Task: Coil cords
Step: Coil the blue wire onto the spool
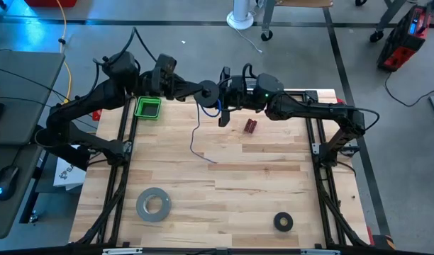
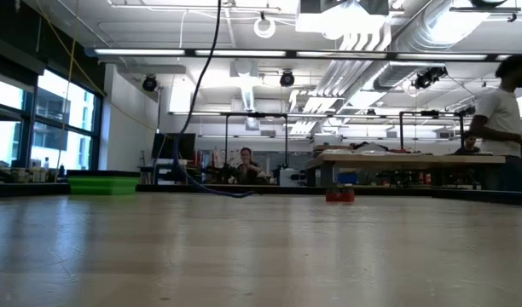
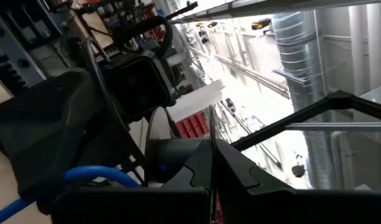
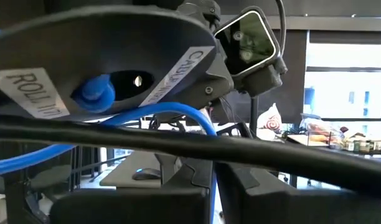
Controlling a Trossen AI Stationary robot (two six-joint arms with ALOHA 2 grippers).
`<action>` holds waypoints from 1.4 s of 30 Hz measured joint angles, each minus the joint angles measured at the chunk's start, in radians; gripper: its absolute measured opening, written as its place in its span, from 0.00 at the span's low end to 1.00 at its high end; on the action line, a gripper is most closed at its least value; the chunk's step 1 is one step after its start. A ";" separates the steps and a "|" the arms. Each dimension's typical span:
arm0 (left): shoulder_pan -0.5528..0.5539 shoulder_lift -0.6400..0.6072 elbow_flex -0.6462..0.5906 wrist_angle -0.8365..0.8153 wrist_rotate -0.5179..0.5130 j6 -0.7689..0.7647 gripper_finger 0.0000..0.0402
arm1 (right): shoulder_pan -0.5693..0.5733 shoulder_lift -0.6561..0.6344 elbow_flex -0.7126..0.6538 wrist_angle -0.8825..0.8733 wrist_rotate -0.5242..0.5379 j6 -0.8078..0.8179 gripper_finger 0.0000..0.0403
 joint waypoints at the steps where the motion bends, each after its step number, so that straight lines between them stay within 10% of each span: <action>1: 0.000 0.000 0.000 -0.001 -0.007 0.009 0.00 | 0.000 0.000 0.000 0.000 -0.004 0.004 0.00; 42: -0.051 -0.036 -0.001 -0.259 0.053 0.078 0.00 | -0.081 0.016 0.002 0.102 -0.129 0.075 0.00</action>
